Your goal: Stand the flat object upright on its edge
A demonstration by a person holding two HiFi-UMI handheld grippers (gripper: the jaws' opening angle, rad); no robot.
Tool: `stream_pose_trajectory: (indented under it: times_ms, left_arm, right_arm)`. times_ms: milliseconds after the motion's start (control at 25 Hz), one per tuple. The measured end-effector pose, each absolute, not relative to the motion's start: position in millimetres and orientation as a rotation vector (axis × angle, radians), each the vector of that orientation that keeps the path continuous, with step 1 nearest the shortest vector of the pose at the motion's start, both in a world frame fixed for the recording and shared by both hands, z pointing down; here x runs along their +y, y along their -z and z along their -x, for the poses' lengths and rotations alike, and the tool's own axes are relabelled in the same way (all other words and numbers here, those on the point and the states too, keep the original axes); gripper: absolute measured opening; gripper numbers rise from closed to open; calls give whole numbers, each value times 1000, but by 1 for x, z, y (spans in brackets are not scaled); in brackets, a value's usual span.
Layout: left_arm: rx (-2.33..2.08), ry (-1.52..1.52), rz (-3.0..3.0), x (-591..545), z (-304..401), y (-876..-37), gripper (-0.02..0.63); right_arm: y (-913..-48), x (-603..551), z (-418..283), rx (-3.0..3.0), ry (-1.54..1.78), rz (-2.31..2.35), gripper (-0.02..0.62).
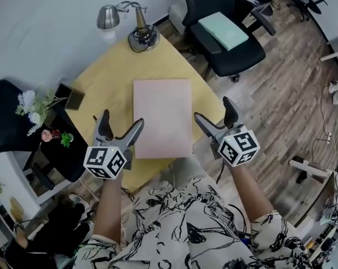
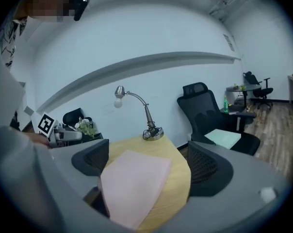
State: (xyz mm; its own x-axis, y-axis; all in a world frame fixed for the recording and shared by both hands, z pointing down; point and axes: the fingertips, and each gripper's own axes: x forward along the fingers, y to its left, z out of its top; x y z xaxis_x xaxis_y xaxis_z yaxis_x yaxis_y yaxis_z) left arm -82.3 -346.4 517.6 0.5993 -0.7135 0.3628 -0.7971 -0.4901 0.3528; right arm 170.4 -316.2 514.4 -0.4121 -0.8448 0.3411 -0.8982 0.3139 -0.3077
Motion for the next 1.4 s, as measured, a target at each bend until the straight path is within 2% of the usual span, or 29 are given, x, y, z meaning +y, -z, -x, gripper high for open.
stream_pose_trajectory:
  times_ms: [280,640,1040,1400]
  left_arm:
    - [-1172,-329,-2219,-373,62,-575,551]
    - [-1093,-407,-2111,-405,54,-639,543]
    - [-995,-440,-2005,-424,38,-683,539]
    - [-971,-470,-1943,-428,34,-700,485]
  right_arm:
    - [-595,-343,-177,-2334,-955,-1541,502]
    - [-653,-372,-159,-2280,-1168,-1427,502]
    - [-686,-388,-135,-2232,-1413,-1325,500]
    - [-703,-392,-126,-2160,-1524,-1290,466]
